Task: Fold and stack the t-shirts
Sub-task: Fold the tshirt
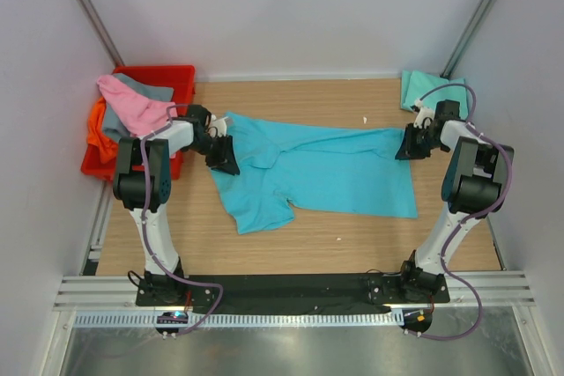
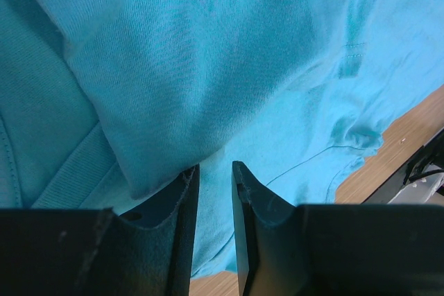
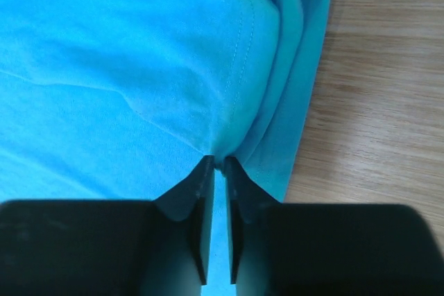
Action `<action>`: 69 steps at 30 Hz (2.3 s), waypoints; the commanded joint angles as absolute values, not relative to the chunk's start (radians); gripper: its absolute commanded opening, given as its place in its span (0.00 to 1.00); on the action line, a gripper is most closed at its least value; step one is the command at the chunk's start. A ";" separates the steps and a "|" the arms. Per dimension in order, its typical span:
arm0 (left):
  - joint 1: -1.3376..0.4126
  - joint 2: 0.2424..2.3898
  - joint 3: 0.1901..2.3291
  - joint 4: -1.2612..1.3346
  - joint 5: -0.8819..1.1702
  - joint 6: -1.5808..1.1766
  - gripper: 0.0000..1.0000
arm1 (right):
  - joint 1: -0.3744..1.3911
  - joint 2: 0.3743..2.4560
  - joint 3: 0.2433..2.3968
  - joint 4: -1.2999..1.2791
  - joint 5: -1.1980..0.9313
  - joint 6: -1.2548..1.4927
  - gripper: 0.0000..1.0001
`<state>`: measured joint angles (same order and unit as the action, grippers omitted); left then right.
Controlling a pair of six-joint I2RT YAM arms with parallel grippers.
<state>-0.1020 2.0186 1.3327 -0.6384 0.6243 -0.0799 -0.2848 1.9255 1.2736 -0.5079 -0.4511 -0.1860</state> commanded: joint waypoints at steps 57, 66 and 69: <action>-0.029 2.036 1.468 -0.644 0.578 -0.100 0.40 | -0.333 1.876 1.267 -0.592 -0.419 -0.290 0.02; -0.011 2.036 1.440 -0.660 0.523 -0.097 0.38 | -0.333 1.882 1.262 -0.592 -0.426 -0.291 0.01; -0.008 2.031 1.442 -0.655 0.500 -0.094 0.38 | -0.333 1.885 1.261 -0.589 -0.428 -0.291 0.02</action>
